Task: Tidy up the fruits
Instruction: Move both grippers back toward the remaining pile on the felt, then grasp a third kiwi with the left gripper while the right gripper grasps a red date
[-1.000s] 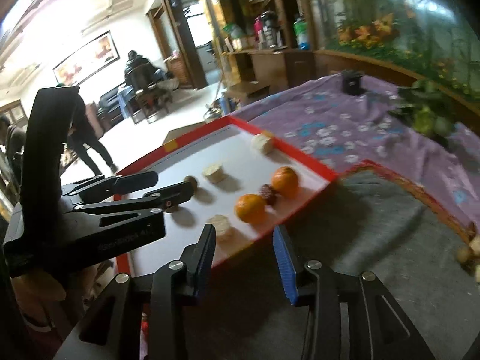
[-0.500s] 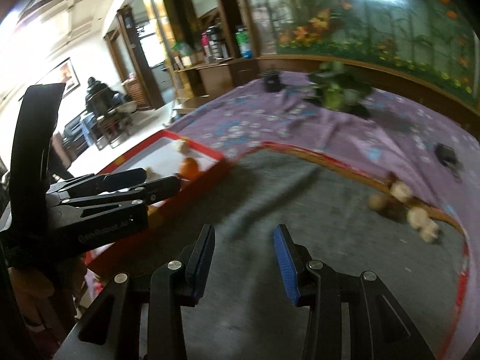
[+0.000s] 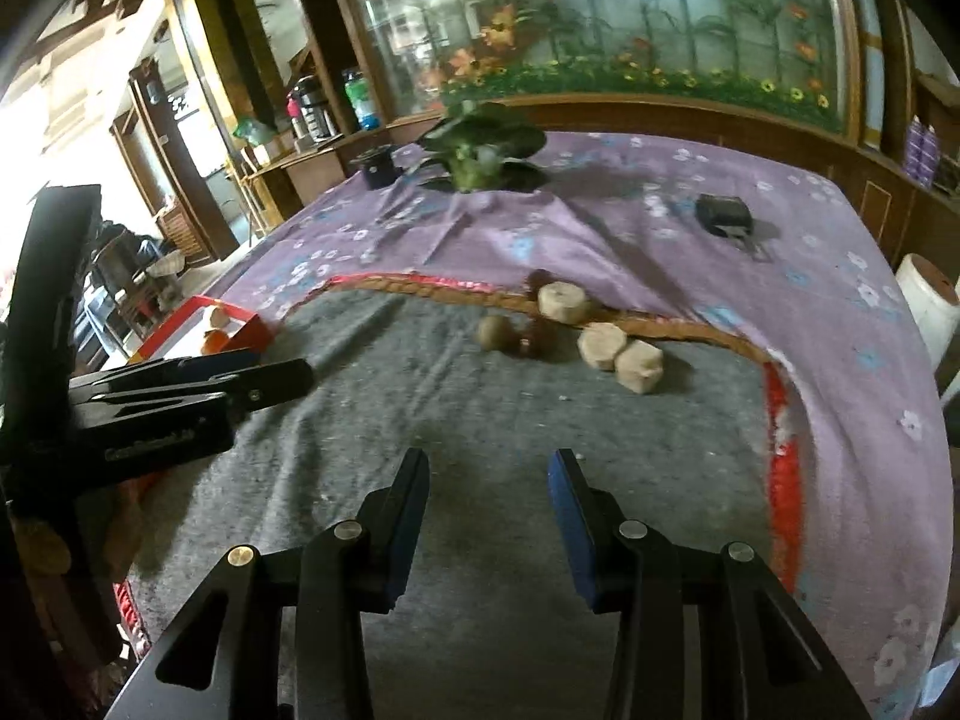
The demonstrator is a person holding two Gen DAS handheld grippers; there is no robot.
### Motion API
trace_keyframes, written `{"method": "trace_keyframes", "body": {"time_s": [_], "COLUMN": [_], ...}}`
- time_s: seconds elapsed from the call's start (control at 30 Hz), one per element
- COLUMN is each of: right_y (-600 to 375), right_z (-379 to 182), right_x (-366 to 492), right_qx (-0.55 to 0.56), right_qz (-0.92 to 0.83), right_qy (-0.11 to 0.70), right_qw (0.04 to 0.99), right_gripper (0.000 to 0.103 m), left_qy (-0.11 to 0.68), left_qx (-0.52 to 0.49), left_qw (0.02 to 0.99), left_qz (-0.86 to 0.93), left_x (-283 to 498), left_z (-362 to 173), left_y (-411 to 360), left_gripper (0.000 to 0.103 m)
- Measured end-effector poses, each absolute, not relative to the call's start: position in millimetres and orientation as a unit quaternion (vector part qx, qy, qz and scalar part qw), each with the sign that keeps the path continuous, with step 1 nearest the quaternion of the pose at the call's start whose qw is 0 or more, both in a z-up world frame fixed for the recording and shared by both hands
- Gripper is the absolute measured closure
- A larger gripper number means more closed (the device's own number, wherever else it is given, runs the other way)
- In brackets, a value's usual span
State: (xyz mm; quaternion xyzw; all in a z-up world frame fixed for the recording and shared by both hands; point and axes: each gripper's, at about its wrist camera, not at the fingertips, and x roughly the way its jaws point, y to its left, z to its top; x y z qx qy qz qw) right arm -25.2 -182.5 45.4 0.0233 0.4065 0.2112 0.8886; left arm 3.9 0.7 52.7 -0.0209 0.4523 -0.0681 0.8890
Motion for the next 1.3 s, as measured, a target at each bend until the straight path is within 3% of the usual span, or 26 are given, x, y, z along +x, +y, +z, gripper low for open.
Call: {"method": "trace_keyframes", "body": {"time_s": [0.73, 0.8, 0.87, 1.0, 1.3], "right_y": [-206.6, -209.3, -211.8, -211.6, -196.5], "right_z": [32.8, 32.2, 30.5, 27.5, 32.6], "right_x": [-4.5, -3.1, -2.0, 0.4, 3.9], "right_qx": [0.055, 0.06, 0.068, 0.07, 0.047], "right_qz": [0.219, 0.218, 0.219, 0.22, 0.229], "right_qy": [0.414, 0.412, 0.413, 0.418, 0.423], "right_qw": [0.882, 0.883, 0.881, 0.879, 0.876], "right_gripper": [0.062, 0.062, 0.062, 0.062, 0.062], "left_qy": [0.466, 0.462, 0.458, 0.451, 0.456], "left_qx": [0.058, 0.069, 0.074, 0.1, 0.065], "left_qw": [0.853, 0.855, 0.856, 0.853, 0.861], "left_qz": [-0.228, -0.227, -0.229, -0.243, -0.213], "left_x": [78.1, 79.0, 79.8, 75.4, 64.0], "left_z": [19.7, 18.4, 17.9, 17.0, 26.9], "left_y": [-66.1, -67.9, -68.3, -74.2, -51.1], "left_gripper": [0.046, 0.051, 0.072, 0.082, 0.082]}}
